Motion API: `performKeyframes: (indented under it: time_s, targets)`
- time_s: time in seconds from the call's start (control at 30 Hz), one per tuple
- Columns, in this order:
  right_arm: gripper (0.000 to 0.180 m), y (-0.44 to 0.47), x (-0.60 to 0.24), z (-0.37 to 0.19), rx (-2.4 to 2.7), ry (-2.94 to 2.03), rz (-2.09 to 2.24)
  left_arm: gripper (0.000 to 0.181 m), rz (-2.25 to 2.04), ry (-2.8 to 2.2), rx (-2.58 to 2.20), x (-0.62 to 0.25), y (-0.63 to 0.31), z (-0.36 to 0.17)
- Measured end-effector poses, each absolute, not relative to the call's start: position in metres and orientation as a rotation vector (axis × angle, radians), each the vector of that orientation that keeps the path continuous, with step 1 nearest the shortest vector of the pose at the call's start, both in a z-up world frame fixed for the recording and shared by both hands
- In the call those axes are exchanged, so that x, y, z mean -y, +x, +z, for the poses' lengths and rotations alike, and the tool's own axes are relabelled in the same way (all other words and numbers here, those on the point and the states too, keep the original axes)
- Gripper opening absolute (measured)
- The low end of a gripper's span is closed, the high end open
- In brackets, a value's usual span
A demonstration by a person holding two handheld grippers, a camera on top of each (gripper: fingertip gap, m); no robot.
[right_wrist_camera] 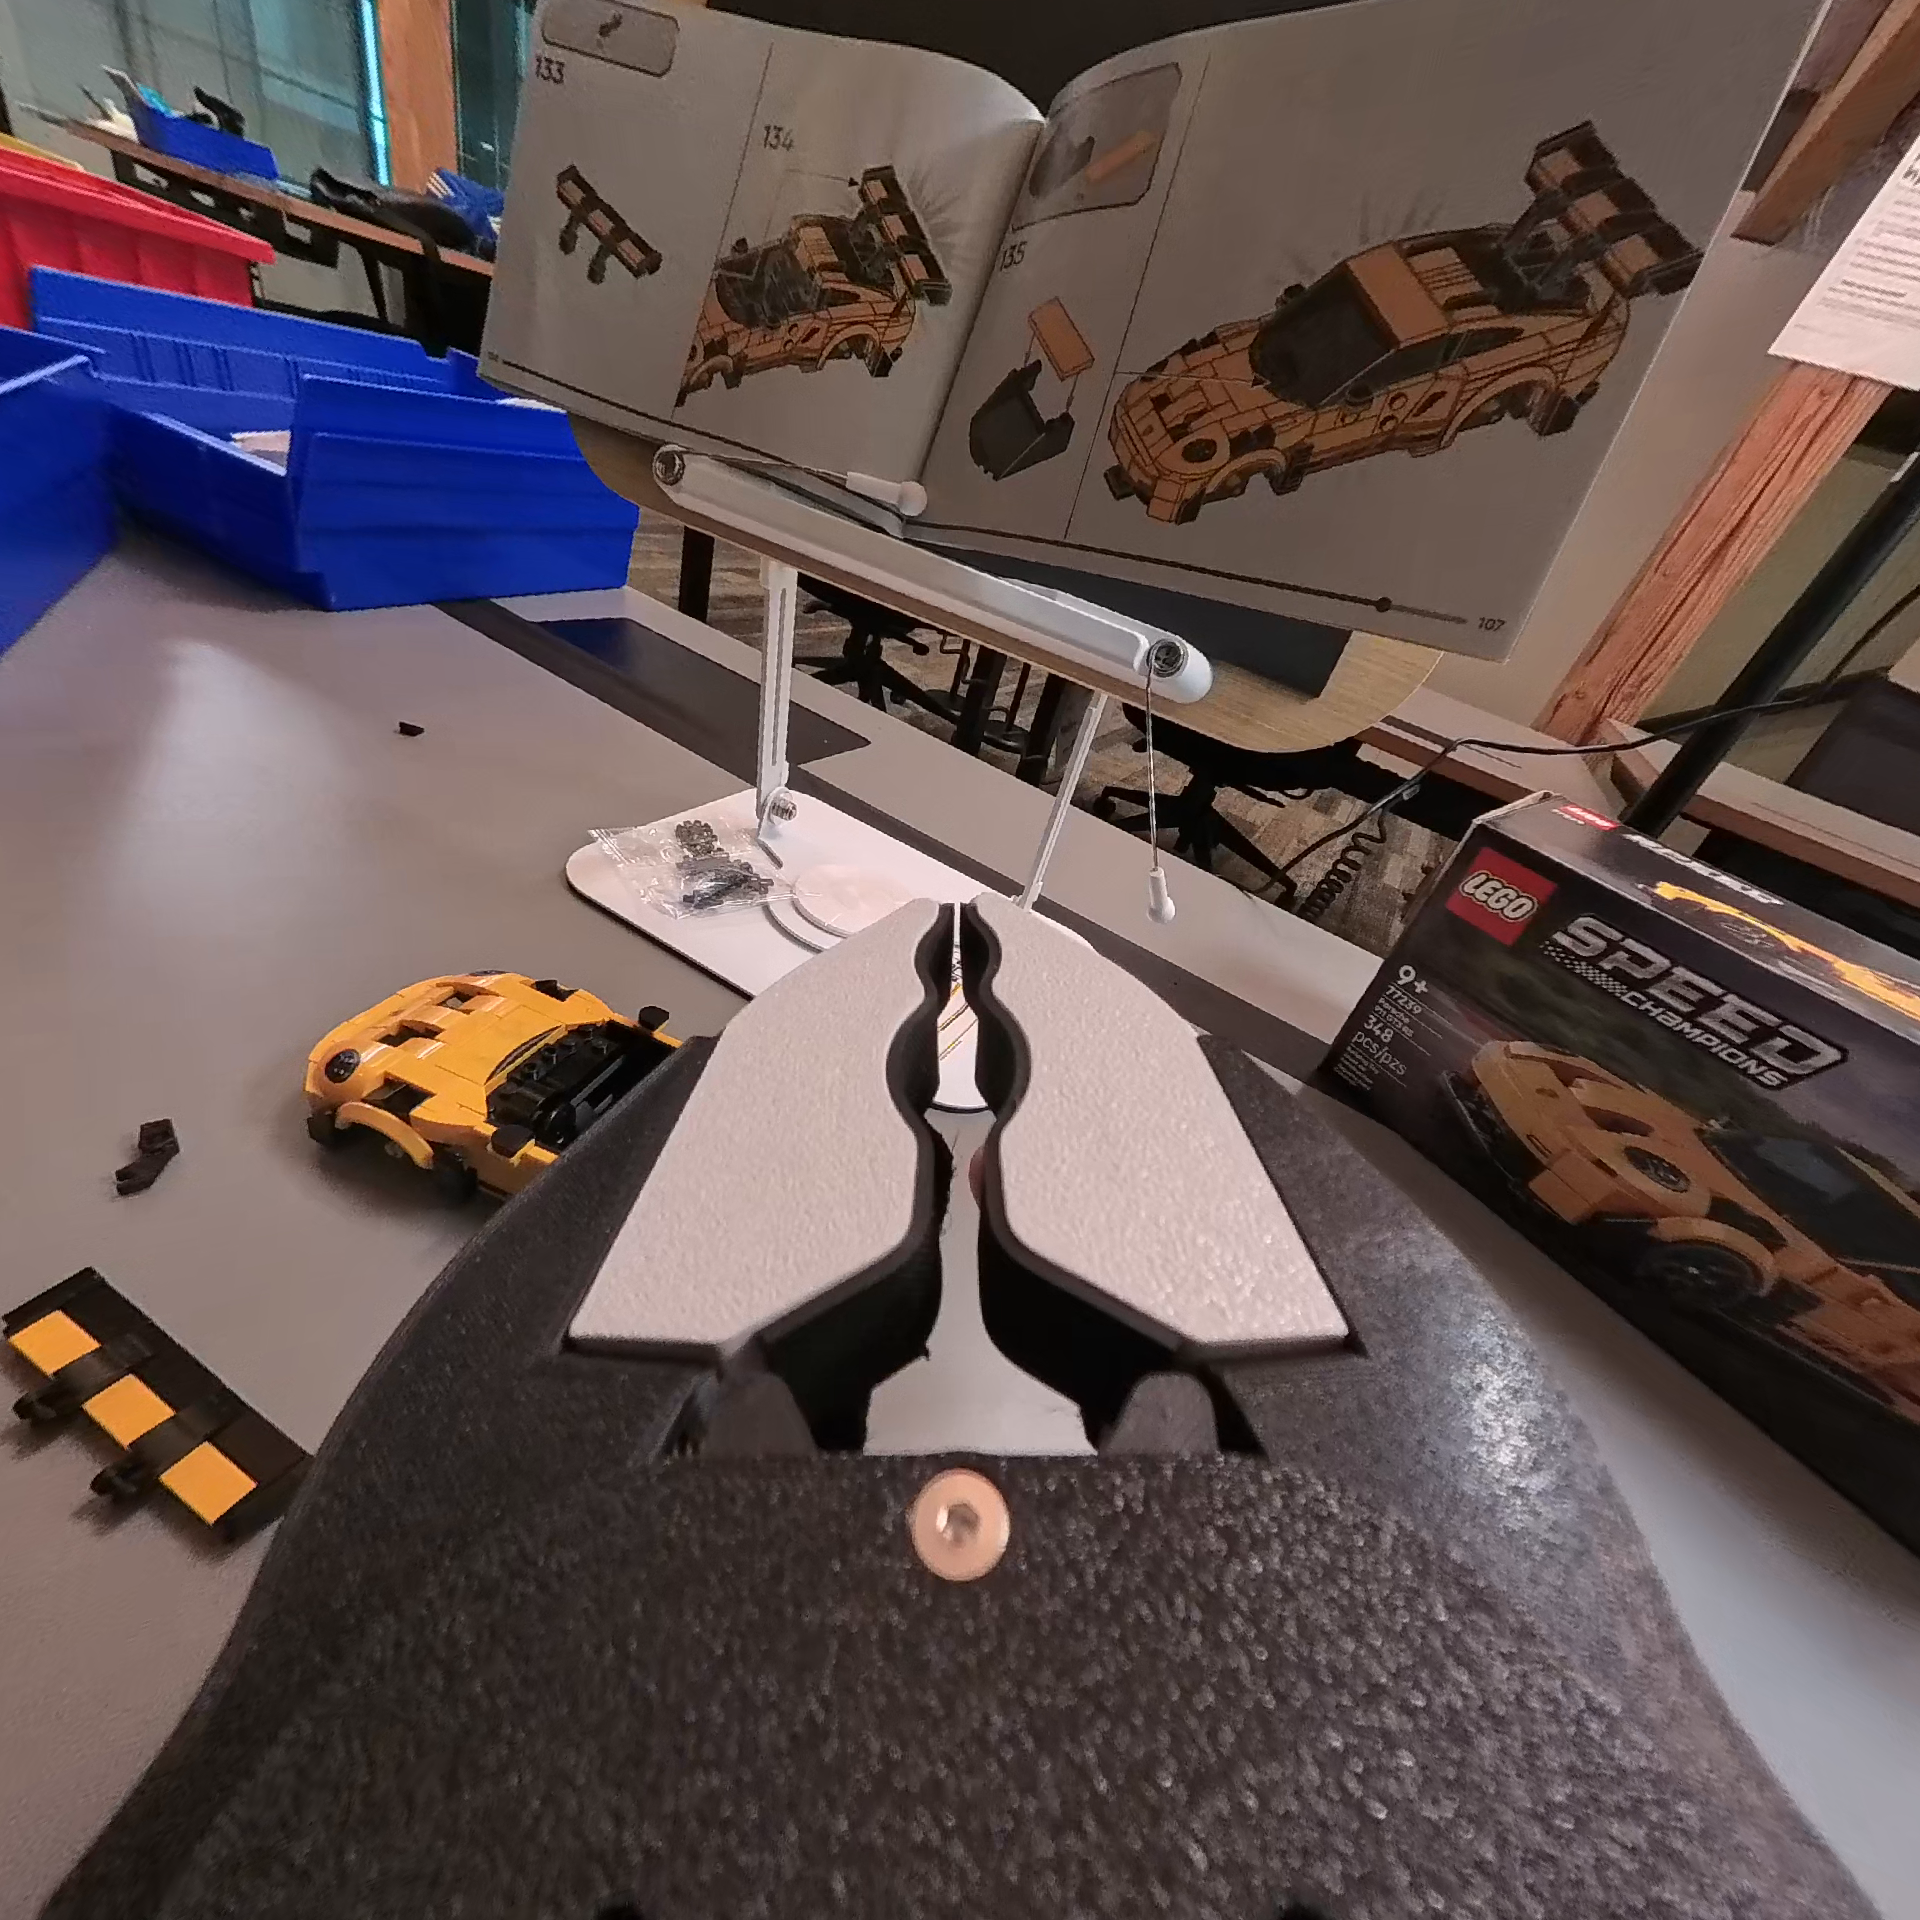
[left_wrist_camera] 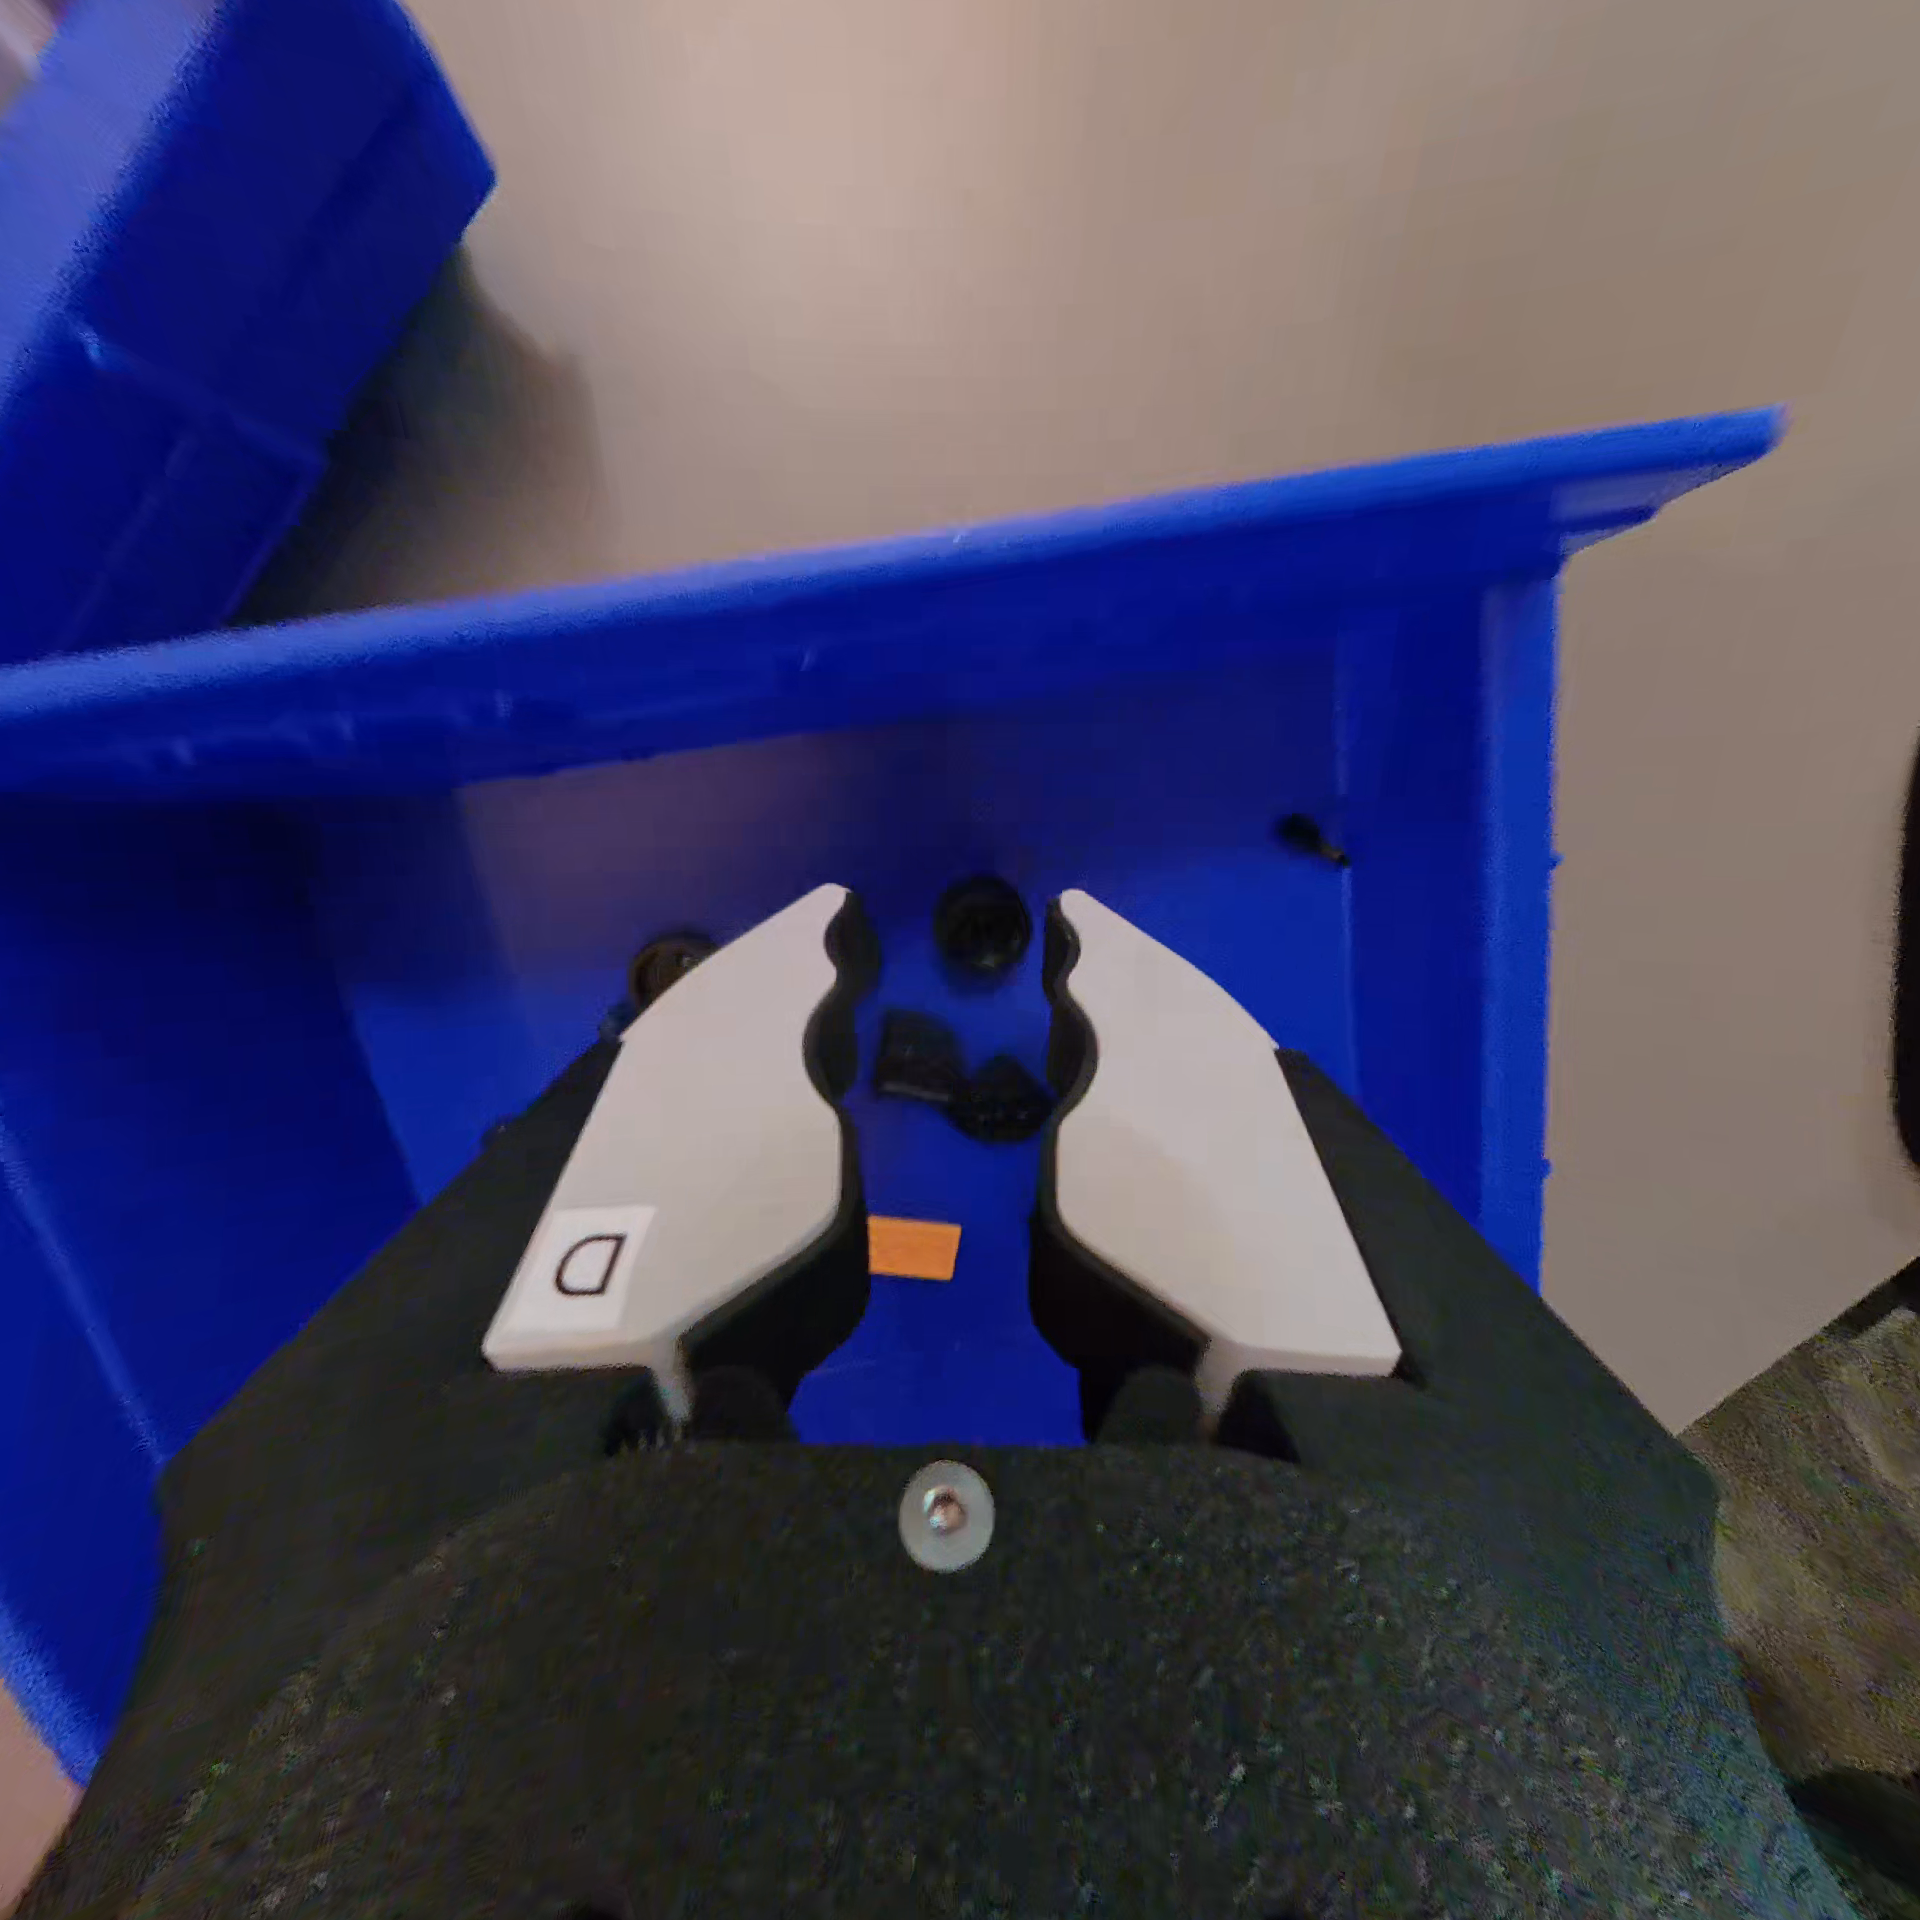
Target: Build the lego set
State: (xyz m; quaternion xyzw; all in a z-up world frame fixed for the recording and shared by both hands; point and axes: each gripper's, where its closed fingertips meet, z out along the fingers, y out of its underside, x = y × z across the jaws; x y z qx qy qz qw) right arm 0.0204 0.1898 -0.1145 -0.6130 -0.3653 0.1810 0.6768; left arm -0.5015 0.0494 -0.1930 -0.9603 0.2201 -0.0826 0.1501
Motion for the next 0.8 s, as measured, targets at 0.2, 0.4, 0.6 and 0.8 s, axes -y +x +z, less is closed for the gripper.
performKeyframes:
  time_s: [0.2,0.4,0.6,0.8]
  targets:
    - [0.001,0.022,-0.192,-0.115,0.814,-1.383,0.396,0.031,-0.503,-2.851,-0.737,0.002,-0.451,-0.200]
    - [0.001,0.020,-0.191,-0.116,0.821,-1.382,0.404,0.050,-0.310,-2.961,-0.828,0.050,-0.400,-0.213]
    - [0.001,0.021,-0.187,-0.110,0.814,-1.362,0.418,0.023,0.057,-3.027,-0.733,0.060,-0.407,-0.231]
    - [0.001,0.021,-0.183,-0.104,0.812,-1.341,0.427,0.026,-0.296,-2.878,-0.934,0.084,-0.387,-0.135]
